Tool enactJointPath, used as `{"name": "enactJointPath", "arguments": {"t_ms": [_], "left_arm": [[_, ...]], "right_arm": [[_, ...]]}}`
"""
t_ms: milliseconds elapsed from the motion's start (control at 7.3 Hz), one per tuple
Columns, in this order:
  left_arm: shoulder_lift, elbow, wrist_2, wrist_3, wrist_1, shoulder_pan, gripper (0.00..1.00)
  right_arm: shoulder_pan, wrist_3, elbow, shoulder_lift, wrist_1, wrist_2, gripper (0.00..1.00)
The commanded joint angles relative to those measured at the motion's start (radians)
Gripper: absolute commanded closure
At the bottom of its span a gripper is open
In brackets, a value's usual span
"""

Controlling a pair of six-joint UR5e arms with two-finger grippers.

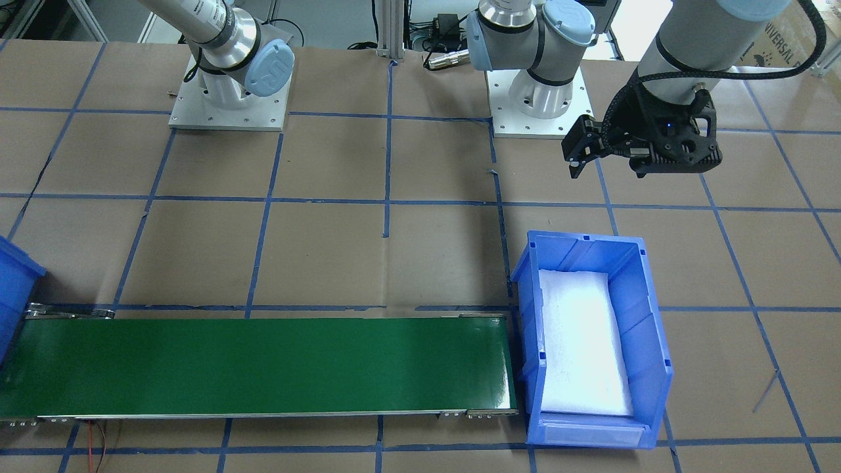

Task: Transport two buttons from left to right
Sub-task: 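Lower the red button onto the foam beside the yellow button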

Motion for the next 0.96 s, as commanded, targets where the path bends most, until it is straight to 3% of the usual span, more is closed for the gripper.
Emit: {"name": "enactJointPath", "arguments": {"t_ms": [0,822], "left_arm": [[0.0,0.0,0.0,0.0,-0.001,0.0,0.0],[0.0,0.0,0.0,0.0,-0.001,-0.001,0.0]], "right_arm": [[-0.003,-0.004,0.001,0.03,-0.037,0.001,0.96],[-0.003,0.007,-0.002,0.034,-0.079,0.013,0.92]]}}
